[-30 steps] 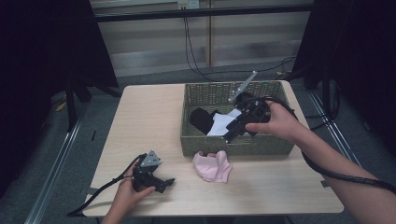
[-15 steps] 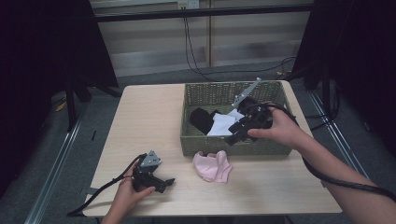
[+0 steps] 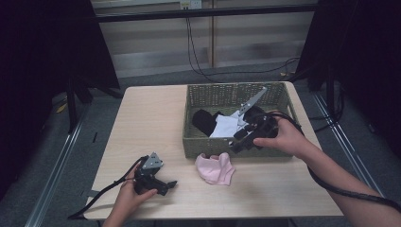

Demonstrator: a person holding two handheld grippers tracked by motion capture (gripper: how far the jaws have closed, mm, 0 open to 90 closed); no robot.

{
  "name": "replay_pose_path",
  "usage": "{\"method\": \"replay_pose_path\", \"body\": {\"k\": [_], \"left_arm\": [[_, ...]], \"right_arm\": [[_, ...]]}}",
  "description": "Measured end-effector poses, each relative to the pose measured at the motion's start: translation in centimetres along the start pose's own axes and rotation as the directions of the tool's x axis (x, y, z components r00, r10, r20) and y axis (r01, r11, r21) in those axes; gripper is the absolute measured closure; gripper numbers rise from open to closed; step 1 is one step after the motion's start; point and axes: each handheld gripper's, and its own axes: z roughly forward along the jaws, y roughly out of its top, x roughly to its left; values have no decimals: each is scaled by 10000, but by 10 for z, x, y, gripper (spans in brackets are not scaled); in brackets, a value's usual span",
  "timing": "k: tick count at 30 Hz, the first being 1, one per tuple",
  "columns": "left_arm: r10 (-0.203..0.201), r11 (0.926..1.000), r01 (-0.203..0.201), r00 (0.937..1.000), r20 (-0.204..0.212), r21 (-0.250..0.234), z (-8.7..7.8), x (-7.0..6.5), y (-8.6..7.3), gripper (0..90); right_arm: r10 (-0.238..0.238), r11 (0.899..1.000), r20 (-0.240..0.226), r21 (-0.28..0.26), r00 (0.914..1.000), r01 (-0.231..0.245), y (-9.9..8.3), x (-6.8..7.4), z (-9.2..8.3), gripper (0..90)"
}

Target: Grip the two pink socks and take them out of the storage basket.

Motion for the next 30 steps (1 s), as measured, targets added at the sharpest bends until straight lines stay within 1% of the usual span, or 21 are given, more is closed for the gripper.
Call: {"method": "replay_pose_path", "body": {"k": [2, 5, 6, 10, 13, 15, 17, 18, 25, 27, 30], "left_arm": [[23, 10000, -23, 10000, -4, 6, 0, 0, 0, 0], [23, 10000, -23, 10000, -2, 5, 0, 0, 0, 0], [22, 10000, -22, 10000, -4, 5, 0, 0, 0, 0], [24, 10000, -24, 10000, -4, 4, 0, 0, 0, 0], [24, 10000, -24, 10000, -3, 5, 0, 0, 0, 0], [28, 10000, -28, 10000, -3, 7, 0, 0, 0, 0], [23, 10000, -23, 10000, -5, 4, 0, 0, 0, 0], [23, 10000, -23, 10000, -4, 4, 0, 0, 0, 0], [22, 10000, -22, 10000, -3, 3, 0, 0, 0, 0], [26, 10000, -26, 10000, -4, 7, 0, 0, 0, 0], [22, 10000, -22, 10000, -2, 4, 0, 0, 0, 0]], "right_arm": [[-29, 10000, 55, -7, 10000, 29, -2, 0, 1, 354], [-89, 9999, 14, -80, 10000, 89, -6, 0, 2, 347], [-31, 10000, 43, -91, 10000, 31, -7, 0, 3, 348], [-65, 9998, 91, -161, 9999, 66, -14, -2, 5, 336], [-57, 9997, 17, -226, 10000, 58, -19, -3, 7, 329], [-82, 9997, 107, -247, 9999, 85, -22, -3, 8, 320], [0, 9996, 100, -276, 9999, 3, -25, -3, 9, 316], [-57, 9994, 114, -328, 9999, 60, -26, -4, 9, 314], [70, 9989, 94, -467, 9999, -66, -37, -5, 14, 293], [33, 9987, 119, -518, 9999, -27, -40, -6, 15, 292], [137, 9982, 78, -578, 9999, -133, -45, -7, 17, 291]]}}
